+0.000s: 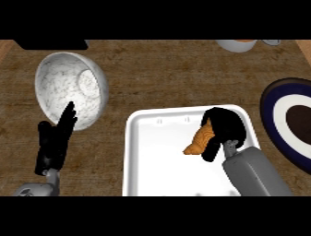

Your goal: Pick the croissant from the tray and place it in the plate

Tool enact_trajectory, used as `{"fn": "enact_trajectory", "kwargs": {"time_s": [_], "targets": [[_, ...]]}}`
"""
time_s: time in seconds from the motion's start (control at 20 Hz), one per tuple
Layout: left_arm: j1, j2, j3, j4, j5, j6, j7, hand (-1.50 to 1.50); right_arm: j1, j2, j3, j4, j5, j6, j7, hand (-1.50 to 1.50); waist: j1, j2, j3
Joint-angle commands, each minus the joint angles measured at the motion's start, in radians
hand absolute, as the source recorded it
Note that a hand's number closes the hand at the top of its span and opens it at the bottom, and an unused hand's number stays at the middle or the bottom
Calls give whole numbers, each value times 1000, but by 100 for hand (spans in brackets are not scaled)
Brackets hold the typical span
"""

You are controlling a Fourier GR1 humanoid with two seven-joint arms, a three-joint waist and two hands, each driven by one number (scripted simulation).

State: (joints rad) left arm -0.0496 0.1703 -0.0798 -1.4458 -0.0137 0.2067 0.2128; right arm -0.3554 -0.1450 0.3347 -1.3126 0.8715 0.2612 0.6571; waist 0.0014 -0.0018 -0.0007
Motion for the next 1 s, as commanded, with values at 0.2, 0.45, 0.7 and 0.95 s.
{"fn": "enact_trajectory", "kwargs": {"time_s": [0.2, 0.45, 0.7, 0.95], "targets": [[45, 18, 17, -17, 9, -22, -16, 0, 165, -204, 85, -173, 95, -238, -382, 150, -13, -4, 2], [30, 6, 32, 9, 20, -23, -19, 0, 284, -311, 55, -334, 129, -410, -517, 150, -20, -3, 1], [20, 43, 44, -87, 26, -33, 75, 0, 351, -318, -65, -517, 65, -539, -536, 150, -24, -7, 1], [63, -20, -9, -41, -26, 0, -4, 0, 438, -354, -209, -658, 46, -598, -507, 150, -19, -3, 1]]}}
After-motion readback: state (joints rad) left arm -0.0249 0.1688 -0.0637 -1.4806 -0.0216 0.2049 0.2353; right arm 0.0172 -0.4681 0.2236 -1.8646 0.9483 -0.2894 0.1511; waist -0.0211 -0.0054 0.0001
